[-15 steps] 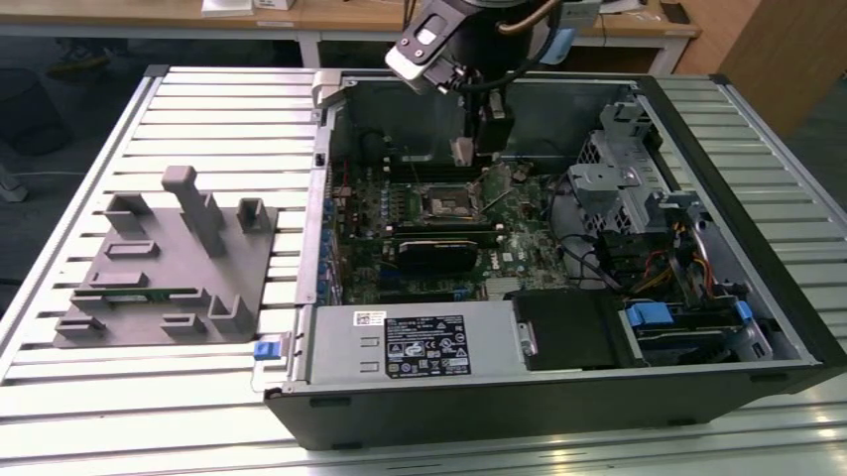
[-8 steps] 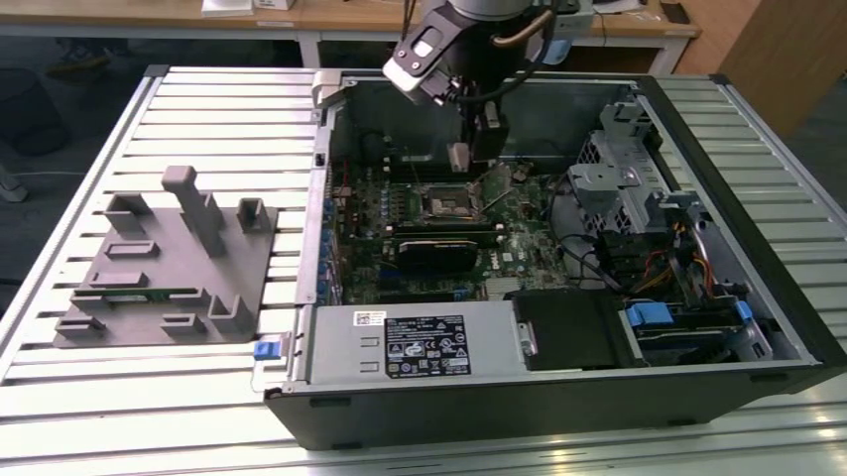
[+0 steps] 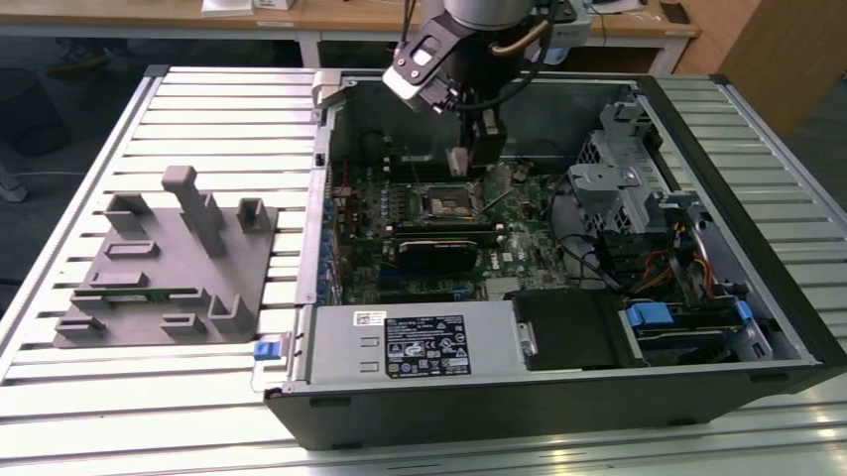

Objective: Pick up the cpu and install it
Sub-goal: 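Place the cpu into insertion slot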

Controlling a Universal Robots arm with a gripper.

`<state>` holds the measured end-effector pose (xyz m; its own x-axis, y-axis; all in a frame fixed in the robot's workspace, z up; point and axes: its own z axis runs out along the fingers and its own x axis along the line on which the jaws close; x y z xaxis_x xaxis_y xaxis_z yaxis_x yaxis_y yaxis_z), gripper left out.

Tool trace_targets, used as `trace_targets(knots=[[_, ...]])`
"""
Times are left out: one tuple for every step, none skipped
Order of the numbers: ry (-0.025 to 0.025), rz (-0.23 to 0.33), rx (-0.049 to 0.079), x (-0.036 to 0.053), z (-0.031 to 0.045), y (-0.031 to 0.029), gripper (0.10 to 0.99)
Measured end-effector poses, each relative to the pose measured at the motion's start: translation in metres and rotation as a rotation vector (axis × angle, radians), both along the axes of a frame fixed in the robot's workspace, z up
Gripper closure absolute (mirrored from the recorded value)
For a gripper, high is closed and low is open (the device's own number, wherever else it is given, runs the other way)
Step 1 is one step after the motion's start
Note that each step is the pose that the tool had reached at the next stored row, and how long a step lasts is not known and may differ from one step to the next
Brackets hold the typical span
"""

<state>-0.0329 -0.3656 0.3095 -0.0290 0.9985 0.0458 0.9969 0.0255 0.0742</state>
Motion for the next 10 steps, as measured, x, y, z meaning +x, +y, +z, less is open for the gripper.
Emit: trace_targets(knots=[[0.0000, 0.000, 0.000, 0.0000, -0.0007, 0.0001, 0.561], [0.0000, 0.000, 0.000, 0.0000, -0.0017, 0.0002, 0.561], [0.0000, 0.000, 0.000, 0.0000, -0.0026, 0.0002, 0.561], [0.0000, 0.000, -0.001, 0.0000, -0.0034, 0.0003, 0.561], [0.0000, 0.000, -0.002, 0.0000, -0.0040, 0.0005, 0.561], [0.0001, 0.000, -0.002, 0.0000, -0.0047, 0.0007, 0.561], [0.0000, 0.000, -0.003, -0.0001, -0.0055, 0.0010, 0.561], [0.0000, 0.000, -0.004, -0.0001, -0.0064, 0.0012, 0.561], [0.0000, 0.000, -0.004, -0.0002, -0.0075, 0.0017, 0.561], [-0.0001, 0.000, -0.004, -0.0002, -0.0084, 0.0021, 0.561]])
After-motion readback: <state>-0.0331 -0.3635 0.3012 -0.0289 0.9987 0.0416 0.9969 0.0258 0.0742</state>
